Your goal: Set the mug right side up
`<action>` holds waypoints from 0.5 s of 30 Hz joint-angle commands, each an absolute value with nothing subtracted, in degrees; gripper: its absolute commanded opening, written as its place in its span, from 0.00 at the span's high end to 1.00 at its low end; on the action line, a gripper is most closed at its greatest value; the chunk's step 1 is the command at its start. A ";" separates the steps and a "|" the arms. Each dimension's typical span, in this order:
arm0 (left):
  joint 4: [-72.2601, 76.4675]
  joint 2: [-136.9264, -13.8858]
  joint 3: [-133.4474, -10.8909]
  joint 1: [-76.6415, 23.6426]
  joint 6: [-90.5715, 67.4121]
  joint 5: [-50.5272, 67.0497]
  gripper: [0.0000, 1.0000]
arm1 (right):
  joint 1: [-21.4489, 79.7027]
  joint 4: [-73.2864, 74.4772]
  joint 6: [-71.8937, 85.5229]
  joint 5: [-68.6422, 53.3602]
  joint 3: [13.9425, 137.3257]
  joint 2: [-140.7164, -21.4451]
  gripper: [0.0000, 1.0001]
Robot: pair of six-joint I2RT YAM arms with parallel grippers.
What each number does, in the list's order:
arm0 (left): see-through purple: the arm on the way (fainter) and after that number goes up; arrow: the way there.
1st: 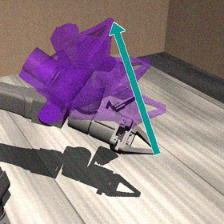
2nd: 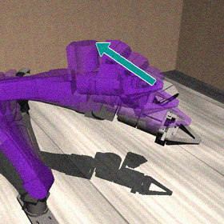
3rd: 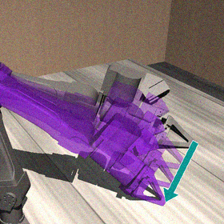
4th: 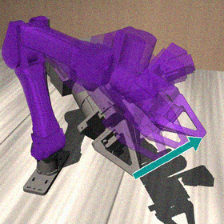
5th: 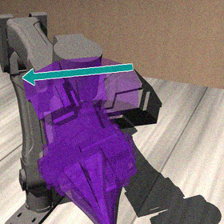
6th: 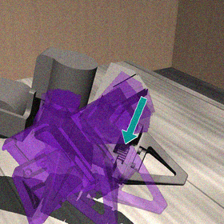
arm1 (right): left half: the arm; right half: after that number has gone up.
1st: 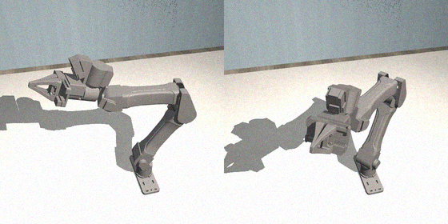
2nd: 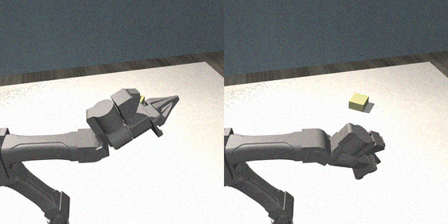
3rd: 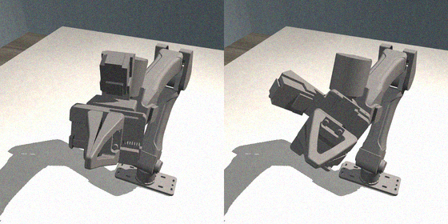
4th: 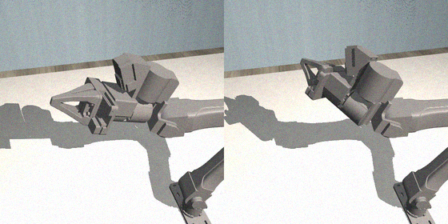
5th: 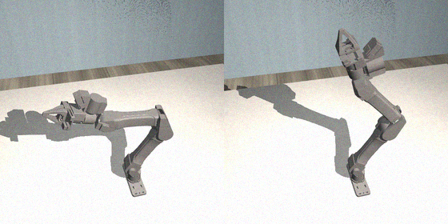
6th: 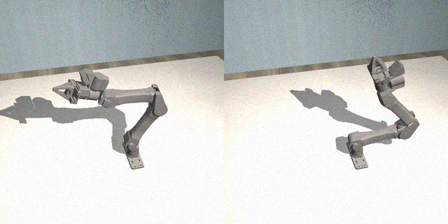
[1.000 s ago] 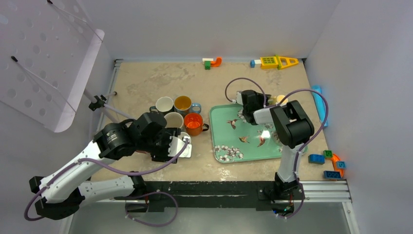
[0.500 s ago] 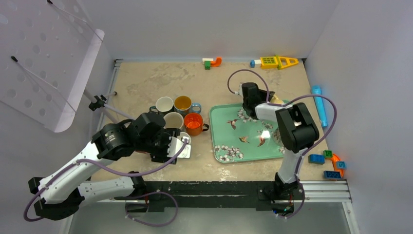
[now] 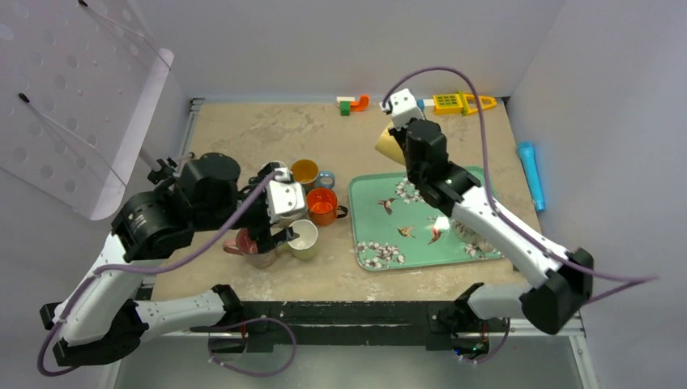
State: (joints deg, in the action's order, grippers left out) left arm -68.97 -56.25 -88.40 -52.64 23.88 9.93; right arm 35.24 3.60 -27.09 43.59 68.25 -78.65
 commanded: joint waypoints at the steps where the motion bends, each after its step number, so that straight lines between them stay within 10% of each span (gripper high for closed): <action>1: -62.46 -56.50 -97.04 -49.50 10.53 19.23 0.10 | 38.03 -1.14 -0.07 17.50 67.53 -64.72 1.00; 15: -54.51 -66.47 -104.90 -49.15 8.04 26.17 0.00 | 46.41 -22.55 24.16 -3.42 55.02 -56.16 1.00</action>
